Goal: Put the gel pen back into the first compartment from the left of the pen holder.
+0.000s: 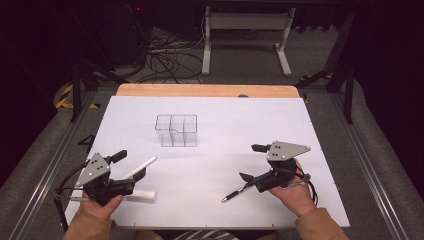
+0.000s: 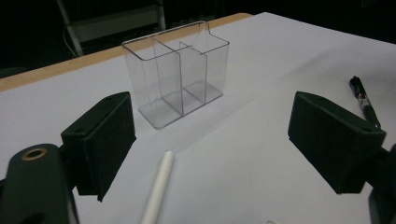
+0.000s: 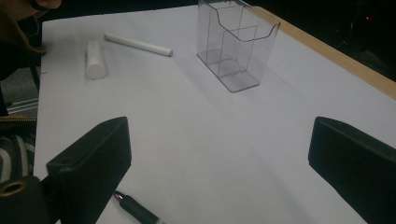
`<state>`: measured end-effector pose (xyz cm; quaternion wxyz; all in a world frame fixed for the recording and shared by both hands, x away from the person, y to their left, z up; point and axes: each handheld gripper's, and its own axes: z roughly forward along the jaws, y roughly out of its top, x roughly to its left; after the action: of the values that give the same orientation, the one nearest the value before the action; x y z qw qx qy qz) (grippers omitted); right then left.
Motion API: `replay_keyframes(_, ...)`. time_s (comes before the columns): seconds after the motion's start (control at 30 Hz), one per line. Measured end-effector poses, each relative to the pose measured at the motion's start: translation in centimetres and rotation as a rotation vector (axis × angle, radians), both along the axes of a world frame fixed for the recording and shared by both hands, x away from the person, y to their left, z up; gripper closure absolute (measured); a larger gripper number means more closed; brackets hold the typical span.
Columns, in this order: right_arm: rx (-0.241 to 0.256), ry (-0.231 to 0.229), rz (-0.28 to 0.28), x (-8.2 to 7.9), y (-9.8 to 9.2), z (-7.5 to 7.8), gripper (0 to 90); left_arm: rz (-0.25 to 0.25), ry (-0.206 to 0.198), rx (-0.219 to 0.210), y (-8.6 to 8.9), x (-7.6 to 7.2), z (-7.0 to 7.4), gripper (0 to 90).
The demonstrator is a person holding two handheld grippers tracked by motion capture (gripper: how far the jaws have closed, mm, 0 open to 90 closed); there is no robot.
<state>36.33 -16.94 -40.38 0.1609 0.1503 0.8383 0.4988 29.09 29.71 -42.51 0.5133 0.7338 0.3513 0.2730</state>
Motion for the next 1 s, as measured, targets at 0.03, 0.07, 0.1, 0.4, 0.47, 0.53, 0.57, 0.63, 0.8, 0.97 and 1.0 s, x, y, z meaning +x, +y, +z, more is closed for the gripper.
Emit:
replay_keyframes(0.03, -0.002, 0.0, 0.001, 0.0, 0.0, 0.0, 6.6, 0.0, -0.001, 0.002, 0.0, 0.0, 0.0, 15.6)
replay_keyframes(0.07, -0.002, 0.0, 0.001, 0.0, 0.0, 0.0, 6.6, 0.0, -0.001, 0.002, 0.0, 0.0, 0.0, 15.6)
replay_keyframes(0.1, -0.003, 0.002, 0.003, 0.0, 0.1, 0.0, 6.5, 0.002, 0.0, -0.001, 0.0, 0.0, 0.0, 15.6)
replay_keyframes(0.4, -0.037, 0.051, 0.06, 0.2, 0.2, 0.3, 12.0, 0.001, -0.002, 0.0, 0.0, 0.0, 0.0, 15.6)
replay_keyframes(0.47, -0.067, 0.068, 0.078, 0.3, 0.3, 0.5, 15.0, 0.001, 0.001, -0.006, 0.0, 0.0, -0.1, 15.6)
replay_keyframes(0.53, -0.108, 0.08, 0.098, 0.3, 0.6, 0.6, 16.8, 0.001, 0.001, -0.006, 0.0, 0.0, -0.1, 15.6)
replay_keyframes(0.57, -0.132, 0.086, 0.109, 0.3, 0.8, 0.6, 17.3, 0.001, -0.001, -0.001, 0.0, 0.0, 0.0, 15.6)
replay_keyframes(0.63, -0.156, 0.089, 0.119, 0.4, 1.0, 0.6, 18.3, 0.001, -0.001, -0.002, 0.0, 0.0, 0.0, 15.6)
replay_keyframes(0.8, -0.266, 0.106, 0.185, 0.6, 2.0, 0.3, 22.7, 0.001, -0.001, -0.006, 0.0, 0.0, -0.1, 15.6)
replay_keyframes(0.97, -0.345, 0.109, 0.216, 0.7, 2.8, 0.0, 25.2, 0.0, 0.001, -0.005, 0.0, 0.0, -0.1, 15.6)
replay_keyframes(1.0, -0.345, 0.109, 0.216, 0.7, 2.8, 0.0, 25.2, 0.0, 0.0, -0.007, 0.0, 0.0, -0.1, 15.6)
